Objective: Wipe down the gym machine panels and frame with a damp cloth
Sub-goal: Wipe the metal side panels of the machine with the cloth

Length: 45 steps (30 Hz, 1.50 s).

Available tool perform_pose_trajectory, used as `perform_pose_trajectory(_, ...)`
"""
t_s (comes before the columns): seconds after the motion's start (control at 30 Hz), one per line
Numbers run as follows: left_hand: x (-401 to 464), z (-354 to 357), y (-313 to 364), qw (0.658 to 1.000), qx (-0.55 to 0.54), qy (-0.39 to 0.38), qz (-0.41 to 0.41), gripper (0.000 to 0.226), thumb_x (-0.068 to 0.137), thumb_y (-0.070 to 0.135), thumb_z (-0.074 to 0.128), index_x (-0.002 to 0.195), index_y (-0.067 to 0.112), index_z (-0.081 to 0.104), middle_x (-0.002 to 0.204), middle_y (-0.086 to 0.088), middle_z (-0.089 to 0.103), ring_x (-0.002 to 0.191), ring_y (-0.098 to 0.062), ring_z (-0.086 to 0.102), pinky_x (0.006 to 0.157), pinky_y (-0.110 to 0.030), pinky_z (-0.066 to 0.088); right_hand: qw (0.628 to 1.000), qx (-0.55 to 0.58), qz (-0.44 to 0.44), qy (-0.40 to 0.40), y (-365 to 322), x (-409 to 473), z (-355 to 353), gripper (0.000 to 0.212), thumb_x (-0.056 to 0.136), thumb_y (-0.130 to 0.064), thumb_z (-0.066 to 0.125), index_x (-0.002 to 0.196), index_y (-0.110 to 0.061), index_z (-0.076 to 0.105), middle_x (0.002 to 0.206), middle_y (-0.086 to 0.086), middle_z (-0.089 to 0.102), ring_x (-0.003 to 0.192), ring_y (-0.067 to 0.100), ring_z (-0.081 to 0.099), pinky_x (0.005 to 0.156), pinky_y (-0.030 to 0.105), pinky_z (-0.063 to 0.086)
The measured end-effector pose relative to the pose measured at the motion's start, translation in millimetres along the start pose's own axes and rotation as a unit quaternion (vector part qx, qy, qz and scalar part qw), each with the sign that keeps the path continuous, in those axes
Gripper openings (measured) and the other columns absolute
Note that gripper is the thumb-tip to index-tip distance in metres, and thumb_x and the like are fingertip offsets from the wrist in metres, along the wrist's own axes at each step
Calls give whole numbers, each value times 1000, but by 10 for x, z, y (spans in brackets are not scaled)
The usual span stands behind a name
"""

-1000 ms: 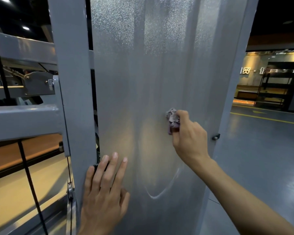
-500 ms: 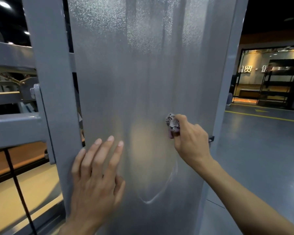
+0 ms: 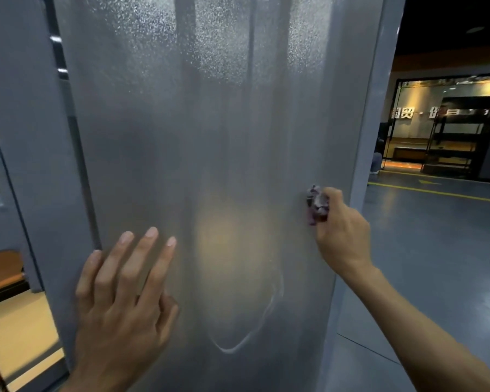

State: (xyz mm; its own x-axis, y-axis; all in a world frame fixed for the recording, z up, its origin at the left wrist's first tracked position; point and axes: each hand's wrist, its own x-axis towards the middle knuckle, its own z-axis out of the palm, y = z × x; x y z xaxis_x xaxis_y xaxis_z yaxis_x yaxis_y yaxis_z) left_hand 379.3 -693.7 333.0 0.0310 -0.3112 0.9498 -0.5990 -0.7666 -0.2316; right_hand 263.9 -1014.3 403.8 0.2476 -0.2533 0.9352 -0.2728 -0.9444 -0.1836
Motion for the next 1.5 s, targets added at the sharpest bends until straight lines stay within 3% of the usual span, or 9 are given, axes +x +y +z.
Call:
perform_pose_trajectory(0.13, -12, 36, 1, 1000, 6, 12, 8, 67, 85, 22, 54, 152, 15, 52, 158, -11, 46, 144, -36, 41, 120, -55, 28, 985, 5, 172, -20, 345, 62, -36, 20, 99, -8, 52, 118, -11, 47, 79, 18, 66, 73, 49, 61, 61, 42, 31)
perform_pose_trajectory(0.27, -8, 58, 11, 1000, 14, 26, 8, 66, 84, 22, 54, 150, 15, 55, 157, -12, 47, 143, -37, 42, 119, -55, 29, 998, 23, 64, -19, 37, -66, -15, 34, 90, -1, 56, 112, -23, 40, 66, -19, 45, 57, 33, 48, 58, 35, 28)
perform_pose_trajectory(0.37, -2, 58, 4, 1000, 9, 26, 11, 65, 85, 22, 54, 150, 14, 55, 156, -12, 47, 143, -38, 42, 118, -57, 30, 999, -11, 23, -39, 121, -90, -1, 34, 84, -8, 51, 112, -23, 40, 66, 3, 58, 55, 38, 53, 55, 34, 28)
perform_pose_trajectory(0.57, 1, 62, 8, 999, 4, 36, 12, 67, 82, 21, 56, 148, 14, 56, 155, -13, 49, 142, -38, 44, 118, -56, 31, 982, -26, 180, -47, 464, 33, -81, 16, 101, -9, 47, 117, -13, 48, 68, -7, 49, 69, 39, 55, 64, 40, 31)
perform_pose_trajectory(0.77, -2, 70, 1, 999, 2, 39, 14, 68, 81, 20, 58, 149, 13, 55, 154, -14, 50, 141, -39, 44, 114, -59, 35, 993, -21, 88, -81, 304, -174, -17, 30, 90, 0, 61, 118, -8, 53, 73, -9, 52, 65, 42, 60, 57, 37, 34)
perform_pose_trajectory(0.97, -3, 40, -1, 999, -10, 35, 8, 67, 83, 20, 58, 149, 13, 55, 154, -15, 49, 142, -39, 44, 115, -59, 34, 985, -54, 143, -77, 665, 143, -178, 21, 95, -12, 54, 111, -20, 45, 84, 10, 66, 73, 42, 57, 62, 42, 38)
perform_pose_trajectory(1.2, -6, 51, 4, 999, -26, 32, 0, 66, 82, 18, 58, 149, 15, 55, 154, -13, 49, 143, -38, 42, 117, -59, 32, 982, -27, 140, -121, 731, -361, -85, 24, 98, -7, 51, 117, -20, 46, 88, 0, 69, 72, 38, 60, 60, 39, 40)
perform_pose_trajectory(1.33, -3, 64, -11, 999, -28, 34, 6, 67, 81, 17, 60, 148, 14, 57, 153, -13, 50, 142, -38, 44, 116, -59, 33, 979, -46, 163, -112, 681, -211, -86, 20, 98, -5, 52, 115, -14, 46, 76, 2, 62, 62, 35, 48, 57, 40, 36)
perform_pose_trajectory(1.5, -7, 60, 0, 999, -25, 36, 5, 65, 83, 18, 57, 148, 15, 56, 153, -14, 50, 142, -39, 42, 117, -58, 32, 982, -18, 120, -145, 687, -315, -131, 25, 96, -7, 53, 113, -23, 43, 84, -3, 71, 70, 34, 61, 63, 44, 49)
